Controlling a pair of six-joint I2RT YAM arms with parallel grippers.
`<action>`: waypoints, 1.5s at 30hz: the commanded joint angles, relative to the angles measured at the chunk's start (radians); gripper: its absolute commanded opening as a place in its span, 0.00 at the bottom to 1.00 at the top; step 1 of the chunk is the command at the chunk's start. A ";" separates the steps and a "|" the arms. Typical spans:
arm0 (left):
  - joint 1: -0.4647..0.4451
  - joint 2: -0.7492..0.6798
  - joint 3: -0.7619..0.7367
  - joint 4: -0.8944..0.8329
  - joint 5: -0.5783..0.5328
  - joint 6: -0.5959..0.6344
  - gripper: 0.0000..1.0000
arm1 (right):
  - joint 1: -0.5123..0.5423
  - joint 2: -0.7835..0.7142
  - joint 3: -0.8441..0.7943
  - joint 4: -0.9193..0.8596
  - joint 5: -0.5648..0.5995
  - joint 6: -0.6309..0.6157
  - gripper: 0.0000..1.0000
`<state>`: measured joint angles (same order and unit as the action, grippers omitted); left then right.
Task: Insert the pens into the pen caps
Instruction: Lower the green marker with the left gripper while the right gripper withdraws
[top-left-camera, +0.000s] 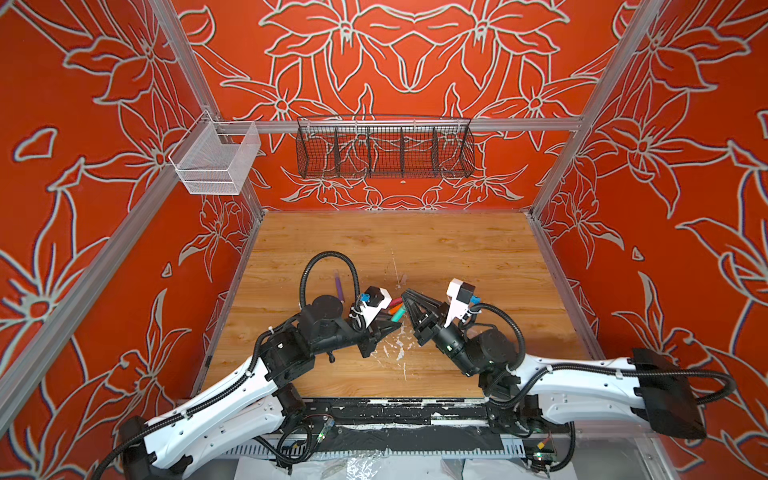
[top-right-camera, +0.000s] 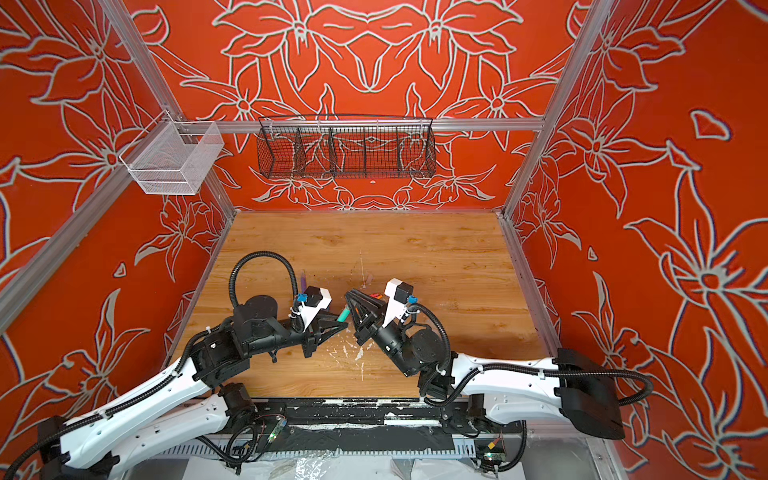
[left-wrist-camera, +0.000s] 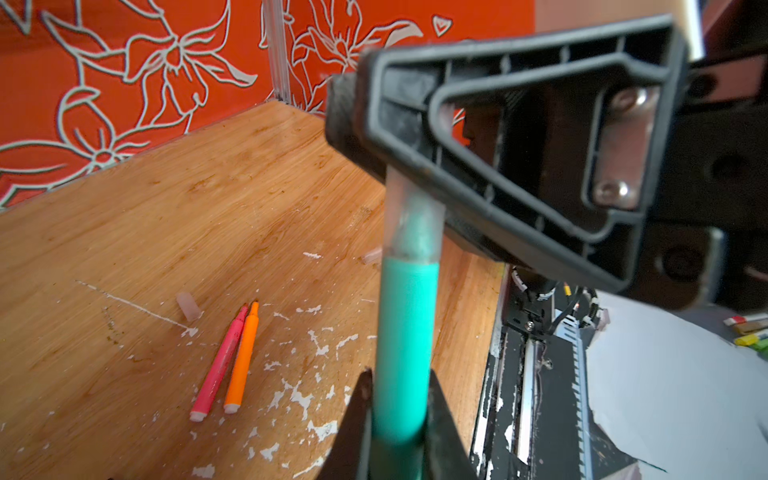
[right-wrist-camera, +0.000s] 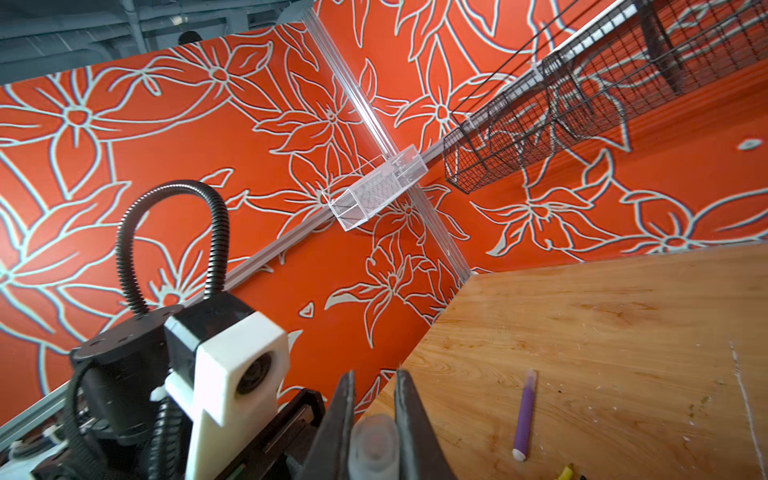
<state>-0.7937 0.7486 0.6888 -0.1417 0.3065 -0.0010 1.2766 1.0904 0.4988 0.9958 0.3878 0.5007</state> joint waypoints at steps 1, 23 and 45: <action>0.048 -0.043 0.058 0.405 -0.137 -0.091 0.00 | 0.092 -0.004 -0.063 -0.281 -0.231 -0.028 0.00; 0.314 0.258 0.123 -0.193 -0.658 -0.433 0.00 | -0.233 -0.423 0.138 -1.172 0.372 -0.177 0.77; 0.410 0.702 0.190 -0.163 -0.518 -0.491 0.00 | -0.819 -0.350 -0.206 -0.857 0.252 -0.132 0.76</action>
<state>-0.3916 1.4185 0.8562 -0.2977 -0.1982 -0.4736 0.4603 0.7784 0.3141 0.0578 0.6769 0.3706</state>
